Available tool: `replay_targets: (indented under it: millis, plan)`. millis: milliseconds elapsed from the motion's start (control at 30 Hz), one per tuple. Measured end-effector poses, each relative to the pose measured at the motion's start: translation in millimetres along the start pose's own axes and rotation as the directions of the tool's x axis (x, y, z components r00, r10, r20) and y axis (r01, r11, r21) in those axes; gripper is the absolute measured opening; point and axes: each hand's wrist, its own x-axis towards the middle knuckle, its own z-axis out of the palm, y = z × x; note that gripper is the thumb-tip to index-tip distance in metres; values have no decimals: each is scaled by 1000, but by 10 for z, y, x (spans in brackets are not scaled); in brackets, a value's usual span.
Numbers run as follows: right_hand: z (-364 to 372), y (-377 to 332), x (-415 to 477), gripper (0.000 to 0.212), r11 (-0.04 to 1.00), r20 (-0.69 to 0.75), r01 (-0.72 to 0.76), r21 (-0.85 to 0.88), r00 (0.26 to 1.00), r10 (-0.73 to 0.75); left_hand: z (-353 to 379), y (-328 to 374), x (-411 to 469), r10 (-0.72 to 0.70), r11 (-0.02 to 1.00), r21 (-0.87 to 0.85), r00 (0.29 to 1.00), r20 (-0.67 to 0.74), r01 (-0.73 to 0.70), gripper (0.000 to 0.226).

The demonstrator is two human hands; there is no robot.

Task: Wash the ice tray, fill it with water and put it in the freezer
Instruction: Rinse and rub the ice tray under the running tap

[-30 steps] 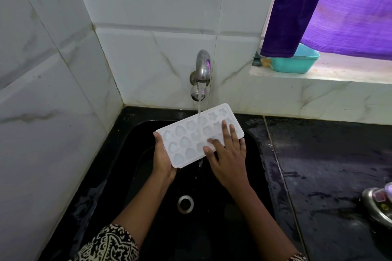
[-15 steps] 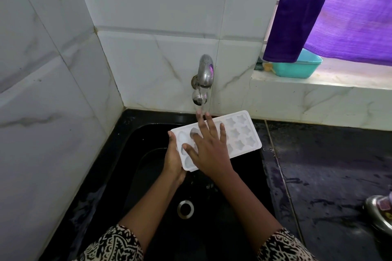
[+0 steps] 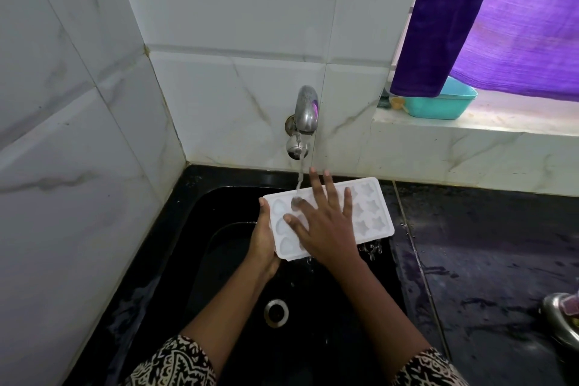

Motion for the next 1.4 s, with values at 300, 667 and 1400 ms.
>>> replay_targets:
  millis: [300, 667, 1400]
  plan:
    - [-14, 12, -30, 51, 1000, 62, -1, -26, 998, 2, -25, 32, 10, 5, 999, 52, 999, -32, -4, 80]
    - [11, -76, -61, 60, 1000, 83, 11, -16, 996, -10, -41, 9, 30, 7, 999, 44, 1000, -23, -6, 83]
    - [-25, -25, -67, 53, 998, 176, 31, 58, 983, -41, -80, 51, 0, 2, 1000, 25, 1000, 5, -2, 82]
